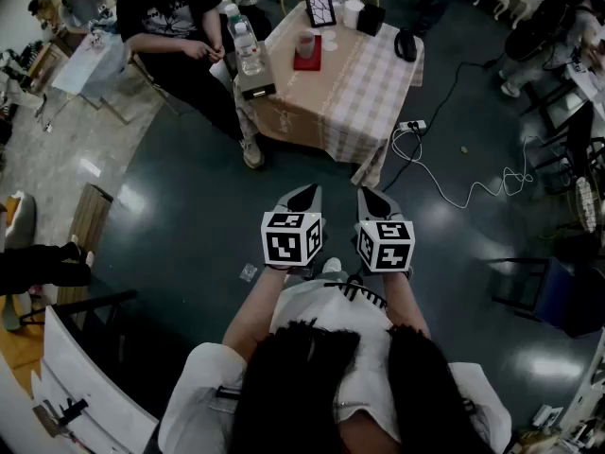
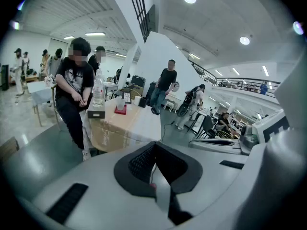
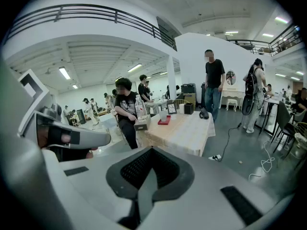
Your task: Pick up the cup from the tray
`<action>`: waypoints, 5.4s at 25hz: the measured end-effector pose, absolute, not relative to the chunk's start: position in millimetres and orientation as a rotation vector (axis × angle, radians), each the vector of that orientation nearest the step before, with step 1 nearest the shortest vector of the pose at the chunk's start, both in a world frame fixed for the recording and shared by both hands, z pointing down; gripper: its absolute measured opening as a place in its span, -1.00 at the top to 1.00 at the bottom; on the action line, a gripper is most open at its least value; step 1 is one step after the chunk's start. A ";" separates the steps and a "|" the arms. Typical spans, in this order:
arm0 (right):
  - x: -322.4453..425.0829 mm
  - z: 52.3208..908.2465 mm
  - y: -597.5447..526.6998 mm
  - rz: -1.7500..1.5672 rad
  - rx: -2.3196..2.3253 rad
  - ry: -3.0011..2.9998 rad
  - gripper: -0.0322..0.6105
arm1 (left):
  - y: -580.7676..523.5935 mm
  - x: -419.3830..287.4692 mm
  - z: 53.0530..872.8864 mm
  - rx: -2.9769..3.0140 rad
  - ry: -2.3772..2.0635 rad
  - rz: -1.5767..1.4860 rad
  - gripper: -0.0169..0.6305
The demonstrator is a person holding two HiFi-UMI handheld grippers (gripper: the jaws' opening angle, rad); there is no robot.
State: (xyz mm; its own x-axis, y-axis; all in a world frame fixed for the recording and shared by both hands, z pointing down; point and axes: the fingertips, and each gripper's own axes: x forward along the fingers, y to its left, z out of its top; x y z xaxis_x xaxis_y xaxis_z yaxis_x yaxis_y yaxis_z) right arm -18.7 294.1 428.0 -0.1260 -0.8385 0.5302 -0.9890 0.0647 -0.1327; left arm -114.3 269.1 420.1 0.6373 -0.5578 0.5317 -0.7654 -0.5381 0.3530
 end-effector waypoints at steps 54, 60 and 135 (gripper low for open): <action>15.8 437.0 169.5 0.712 1.666 -2.214 0.33 | 141.6 -68.4 444.8 2.249 -1.104 0.534 0.93; 20.2 437.4 123.2 0.727 1.685 -2.192 0.26 | 94.4 -69.3 448.2 2.221 -1.106 0.549 0.93; 24.1 513.7 -268.5 0.540 1.475 -2.350 -0.44 | -243.9 -51.1 544.5 2.007 -1.241 0.705 0.93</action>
